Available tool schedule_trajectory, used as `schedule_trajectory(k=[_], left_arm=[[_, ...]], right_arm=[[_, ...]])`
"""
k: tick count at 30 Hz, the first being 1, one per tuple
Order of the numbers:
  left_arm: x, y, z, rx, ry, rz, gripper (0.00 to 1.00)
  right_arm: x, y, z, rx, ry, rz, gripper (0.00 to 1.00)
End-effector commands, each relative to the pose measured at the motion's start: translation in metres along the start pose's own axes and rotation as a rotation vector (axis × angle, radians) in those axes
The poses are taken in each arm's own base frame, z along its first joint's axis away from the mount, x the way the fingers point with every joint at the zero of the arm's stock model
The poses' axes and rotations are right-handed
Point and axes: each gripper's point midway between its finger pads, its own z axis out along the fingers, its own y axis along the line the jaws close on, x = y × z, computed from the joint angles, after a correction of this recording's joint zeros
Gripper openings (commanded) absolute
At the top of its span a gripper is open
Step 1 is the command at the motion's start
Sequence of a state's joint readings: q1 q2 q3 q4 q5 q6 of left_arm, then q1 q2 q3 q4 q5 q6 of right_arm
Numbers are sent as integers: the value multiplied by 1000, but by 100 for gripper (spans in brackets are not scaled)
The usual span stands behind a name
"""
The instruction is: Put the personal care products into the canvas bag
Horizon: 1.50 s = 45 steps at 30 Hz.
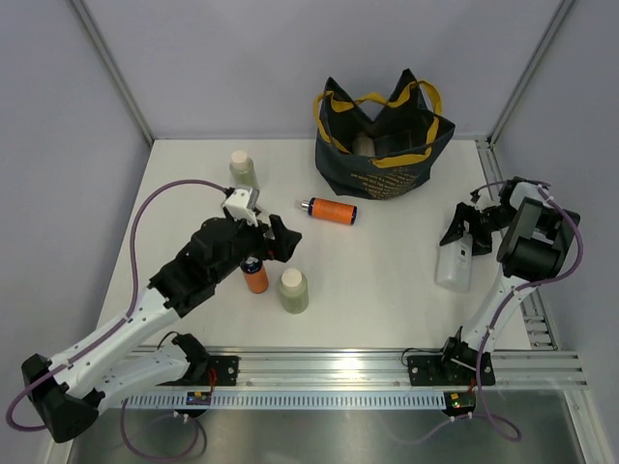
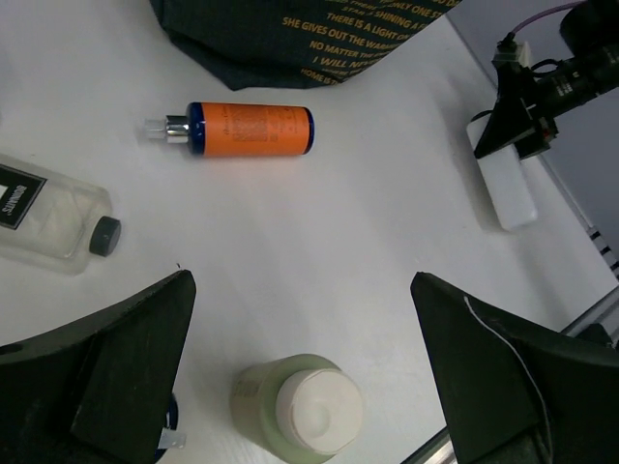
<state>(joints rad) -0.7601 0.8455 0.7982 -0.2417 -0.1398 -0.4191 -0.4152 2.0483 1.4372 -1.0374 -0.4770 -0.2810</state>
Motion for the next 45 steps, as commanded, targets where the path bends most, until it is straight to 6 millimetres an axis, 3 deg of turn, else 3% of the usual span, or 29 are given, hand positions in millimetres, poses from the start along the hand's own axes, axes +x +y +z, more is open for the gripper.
schedule_trajectory(k=[1, 9, 10, 12, 13, 16, 17, 23, 33, 45], left_arm=[[-39, -36, 6, 133, -89, -76, 99], [-41, -89, 43, 348, -32, -245, 99], [-31, -91, 55, 347, 13, -273, 99], [-29, -102, 63, 389, 49, -292, 99], [-16, -105, 75, 396, 100, -299, 99], [-11, -124, 88, 437, 142, -288, 99], [1, -125, 99, 428, 176, -285, 99], [18, -147, 123, 474, 247, -285, 99], [43, -153, 143, 453, 325, -217, 99], [35, -151, 143, 444, 299, -152, 99]], right_arm=[[-2, 61, -8, -385, 0, 14, 2], [-3, 86, -5, -660, 5, 42, 0], [-6, 92, -7, -709, -13, 35, 0], [-5, 98, -10, -772, 1, 71, 0], [-7, 104, -13, -822, -24, 55, 0], [-6, 113, -21, -914, -39, 61, 0], [-8, 115, -24, -930, -49, 53, 0], [-6, 130, -42, -977, -88, 39, 0], [-6, 163, -97, -997, -215, -61, 0], [8, 205, -166, -991, -353, -228, 0]])
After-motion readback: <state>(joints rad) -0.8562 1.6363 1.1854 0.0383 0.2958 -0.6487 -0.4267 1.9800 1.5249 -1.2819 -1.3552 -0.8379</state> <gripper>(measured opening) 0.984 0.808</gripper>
